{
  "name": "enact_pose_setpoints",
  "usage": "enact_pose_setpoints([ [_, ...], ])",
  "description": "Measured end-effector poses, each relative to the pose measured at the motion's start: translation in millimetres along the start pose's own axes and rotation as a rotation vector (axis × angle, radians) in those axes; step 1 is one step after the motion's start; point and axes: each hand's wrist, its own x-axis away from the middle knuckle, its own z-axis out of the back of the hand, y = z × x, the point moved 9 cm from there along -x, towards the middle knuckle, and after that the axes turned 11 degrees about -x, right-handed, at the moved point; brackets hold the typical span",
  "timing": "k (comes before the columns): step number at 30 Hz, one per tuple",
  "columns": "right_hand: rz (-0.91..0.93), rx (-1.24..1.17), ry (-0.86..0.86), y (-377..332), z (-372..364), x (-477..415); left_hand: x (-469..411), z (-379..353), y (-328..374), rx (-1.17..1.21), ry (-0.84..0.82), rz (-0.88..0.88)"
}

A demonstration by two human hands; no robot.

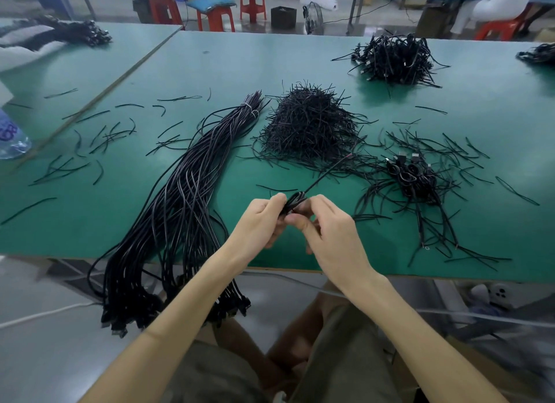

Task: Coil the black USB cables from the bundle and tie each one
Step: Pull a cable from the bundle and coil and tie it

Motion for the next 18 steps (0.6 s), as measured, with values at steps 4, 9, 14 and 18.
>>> enact_pose_setpoints([
  [4,-0.017,0.009,-0.050,-1,-5,-2,0,-1,-2,-0.008,0.037,-0.003],
  [9,-0.042,-0.042,-0.086,3,-8,-3,-1,-4,-9,0.032,0.011,0.034],
  [14,0.014,-0.041,-0.006,2,-1,-4,-3,3,2,-0.185,0.054,-0.102],
  [18,0.002,-0.052,-0.006,4,3,-5,-1,12,15,-0.453,0.044,-0.234],
])
